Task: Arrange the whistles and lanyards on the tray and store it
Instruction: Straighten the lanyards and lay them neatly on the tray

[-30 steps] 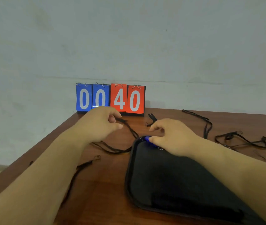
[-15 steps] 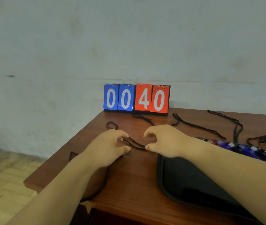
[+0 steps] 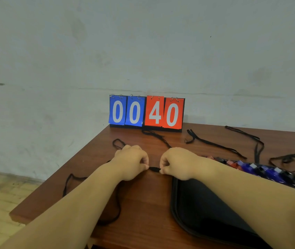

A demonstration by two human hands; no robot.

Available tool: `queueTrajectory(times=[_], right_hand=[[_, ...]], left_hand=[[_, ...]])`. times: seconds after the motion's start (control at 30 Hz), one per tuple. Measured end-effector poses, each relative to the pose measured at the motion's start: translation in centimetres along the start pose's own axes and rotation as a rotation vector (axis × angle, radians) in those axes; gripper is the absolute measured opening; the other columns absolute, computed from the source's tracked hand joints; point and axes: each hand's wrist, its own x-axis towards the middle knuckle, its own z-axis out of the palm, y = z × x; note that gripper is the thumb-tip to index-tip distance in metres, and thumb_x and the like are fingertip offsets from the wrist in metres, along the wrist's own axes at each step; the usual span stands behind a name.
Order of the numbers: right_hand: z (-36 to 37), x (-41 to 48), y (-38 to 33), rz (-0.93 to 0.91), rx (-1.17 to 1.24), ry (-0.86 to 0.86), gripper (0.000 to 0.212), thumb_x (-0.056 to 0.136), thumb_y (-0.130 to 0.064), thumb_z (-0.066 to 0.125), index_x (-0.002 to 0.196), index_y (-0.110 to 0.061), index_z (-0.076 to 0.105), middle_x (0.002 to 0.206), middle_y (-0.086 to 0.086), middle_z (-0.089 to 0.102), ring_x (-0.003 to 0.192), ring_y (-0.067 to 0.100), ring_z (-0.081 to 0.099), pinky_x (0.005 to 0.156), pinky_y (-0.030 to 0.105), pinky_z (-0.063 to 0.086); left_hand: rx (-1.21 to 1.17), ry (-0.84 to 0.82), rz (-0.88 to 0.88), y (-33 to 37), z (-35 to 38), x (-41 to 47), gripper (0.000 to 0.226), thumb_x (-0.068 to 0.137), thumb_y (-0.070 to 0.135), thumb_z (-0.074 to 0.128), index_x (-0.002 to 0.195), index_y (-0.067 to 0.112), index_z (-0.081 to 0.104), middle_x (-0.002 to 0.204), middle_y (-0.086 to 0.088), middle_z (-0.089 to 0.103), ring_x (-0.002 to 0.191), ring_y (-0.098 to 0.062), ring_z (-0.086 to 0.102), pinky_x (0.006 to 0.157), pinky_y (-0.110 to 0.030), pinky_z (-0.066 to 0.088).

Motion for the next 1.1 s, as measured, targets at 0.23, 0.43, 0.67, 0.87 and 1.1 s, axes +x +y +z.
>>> queueTrajectory(times=[0.23, 0.43, 0.67, 0.87, 1.1], right_hand=[[-3.9, -2.7, 0.3, -0.018, 0.276, 0.241, 0.006, 0.096, -0.035, 0.065, 0.092, -0.033, 0.069, 0.085, -0.014, 0.074, 0.084, 0.0, 0.068, 0.083, 0.023, 0.052], [-8.2, -6.6, 1.0, 0.008, 0.619, 0.459, 0.004, 0.094, -0.027, 0.07, 0.092, -0.025, 0.073, 0.081, -0.007, 0.079, 0.079, 0.007, 0.075, 0.089, 0.034, 0.058], [-10.9, -12.8, 4.1, 0.034, 0.9, 0.537, 0.005, 0.094, -0.018, 0.071, 0.092, -0.016, 0.075, 0.081, 0.006, 0.078, 0.081, 0.024, 0.076, 0.077, 0.03, 0.061], [-10.1, -17.2, 8.8, 0.056, 1.181, 0.446, 0.019, 0.095, -0.013, 0.067, 0.077, -0.016, 0.068, 0.059, 0.0, 0.06, 0.052, 0.015, 0.045, 0.057, 0.029, 0.043], [-7.6, -18.8, 12.8, 0.032, 1.218, 0.241, 0.02, 0.087, -0.03, 0.069, 0.076, -0.014, 0.064, 0.055, 0.001, 0.045, 0.051, 0.012, 0.041, 0.062, 0.031, 0.037]], left_hand=[[-0.398, 0.135, 0.006, 1.3, -2.1, -1.0, 0.009, 0.102, 0.032, 0.057, 0.096, 0.037, 0.061, 0.094, 0.014, 0.072, 0.092, -0.002, 0.065, 0.088, -0.027, 0.053], [-0.742, 0.343, 0.107, 5.2, -6.7, -1.9, 0.006, 0.1, 0.025, 0.063, 0.096, 0.025, 0.068, 0.083, 0.01, 0.078, 0.08, -0.002, 0.073, 0.085, -0.023, 0.054], [-1.151, 0.279, 0.218, 12.3, -9.1, -1.7, 0.009, 0.098, 0.014, 0.067, 0.091, 0.019, 0.069, 0.075, 0.005, 0.075, 0.064, -0.006, 0.062, 0.061, -0.023, 0.049], [-1.564, 0.059, 0.303, 19.3, -7.9, -0.3, 0.015, 0.095, 0.005, 0.065, 0.084, 0.015, 0.068, 0.073, -0.002, 0.066, 0.058, -0.008, 0.05, 0.049, -0.021, 0.042], [-1.741, -0.109, 0.358, 23.7, -5.1, 1.6, 0.006, 0.082, 0.014, 0.069, 0.08, 0.017, 0.074, 0.078, -0.005, 0.063, 0.063, -0.01, 0.052, 0.055, -0.022, 0.05]])
